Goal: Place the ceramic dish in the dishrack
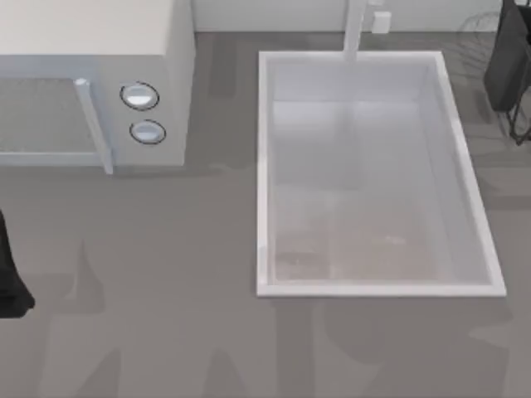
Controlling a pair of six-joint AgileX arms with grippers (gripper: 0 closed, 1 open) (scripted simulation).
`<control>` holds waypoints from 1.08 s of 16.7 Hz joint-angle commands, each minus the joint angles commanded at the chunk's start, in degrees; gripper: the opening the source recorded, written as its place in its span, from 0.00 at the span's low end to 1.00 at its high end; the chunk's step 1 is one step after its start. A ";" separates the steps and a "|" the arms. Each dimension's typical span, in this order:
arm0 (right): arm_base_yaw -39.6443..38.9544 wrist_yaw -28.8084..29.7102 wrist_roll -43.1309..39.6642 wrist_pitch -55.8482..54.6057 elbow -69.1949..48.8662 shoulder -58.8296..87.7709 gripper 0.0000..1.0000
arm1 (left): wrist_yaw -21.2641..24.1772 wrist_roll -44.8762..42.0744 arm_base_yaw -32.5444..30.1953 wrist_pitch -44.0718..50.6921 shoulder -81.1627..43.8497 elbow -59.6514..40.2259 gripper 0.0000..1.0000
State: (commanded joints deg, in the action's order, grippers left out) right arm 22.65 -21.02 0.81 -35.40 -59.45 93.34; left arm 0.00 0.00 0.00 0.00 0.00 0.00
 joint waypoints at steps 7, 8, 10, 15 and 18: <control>-5.07 5.14 0.12 -11.76 3.38 9.62 0.00 | 0.00 0.00 0.00 0.00 0.00 0.00 1.00; -5.07 5.14 0.12 -11.76 3.38 9.62 0.00 | 0.00 0.00 0.00 0.00 0.00 0.00 1.00; -5.07 5.14 0.12 -11.76 3.38 9.62 0.00 | 0.00 0.00 0.00 0.00 0.00 0.00 1.00; -5.07 5.14 0.12 -11.76 3.38 9.62 0.38 | 0.00 0.00 0.00 0.00 0.00 0.00 1.00; -5.07 5.14 0.12 -11.76 3.38 9.62 0.60 | 0.00 0.00 0.00 0.00 0.00 0.00 1.00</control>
State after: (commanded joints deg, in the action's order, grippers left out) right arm 17.58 -15.88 0.93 -47.16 -56.07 102.96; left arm 0.00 0.00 0.00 0.00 0.00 0.00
